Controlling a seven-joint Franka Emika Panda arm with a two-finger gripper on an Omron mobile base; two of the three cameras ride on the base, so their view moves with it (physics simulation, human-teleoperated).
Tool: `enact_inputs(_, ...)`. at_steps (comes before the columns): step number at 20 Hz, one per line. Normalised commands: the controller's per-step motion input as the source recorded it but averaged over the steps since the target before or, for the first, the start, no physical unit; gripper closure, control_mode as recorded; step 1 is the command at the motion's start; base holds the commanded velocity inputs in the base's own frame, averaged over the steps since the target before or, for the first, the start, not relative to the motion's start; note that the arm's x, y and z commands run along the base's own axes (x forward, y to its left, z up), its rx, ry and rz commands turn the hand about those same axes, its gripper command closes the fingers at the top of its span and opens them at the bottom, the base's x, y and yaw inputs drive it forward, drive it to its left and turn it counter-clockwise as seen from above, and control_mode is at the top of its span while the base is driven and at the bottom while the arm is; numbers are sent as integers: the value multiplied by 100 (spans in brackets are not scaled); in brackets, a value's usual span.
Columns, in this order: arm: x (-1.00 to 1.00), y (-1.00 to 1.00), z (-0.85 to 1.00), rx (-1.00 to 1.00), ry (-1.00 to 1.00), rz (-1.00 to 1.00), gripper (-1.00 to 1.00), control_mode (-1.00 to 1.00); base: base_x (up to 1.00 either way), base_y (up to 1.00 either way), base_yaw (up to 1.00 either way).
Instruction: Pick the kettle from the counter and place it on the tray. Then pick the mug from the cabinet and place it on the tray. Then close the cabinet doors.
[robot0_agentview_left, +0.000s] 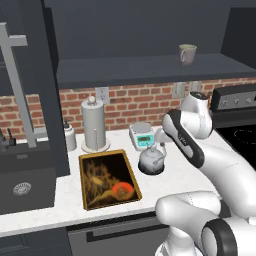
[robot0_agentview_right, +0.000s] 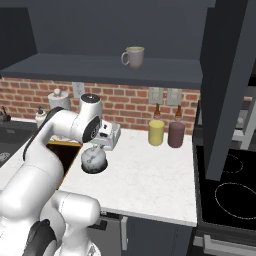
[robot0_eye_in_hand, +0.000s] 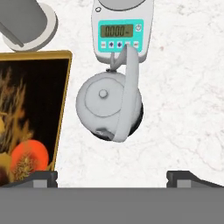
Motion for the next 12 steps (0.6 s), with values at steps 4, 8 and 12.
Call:
enact_inputs(4,1,0,-22,0,0,0,-100,-100,0,0,0)
enact_inputs(8,10,0,-15,2,0,0,-100,-100,0,0,0)
enact_inputs(12,15,0,-14,4,0,0,-100,-100,0,0,0)
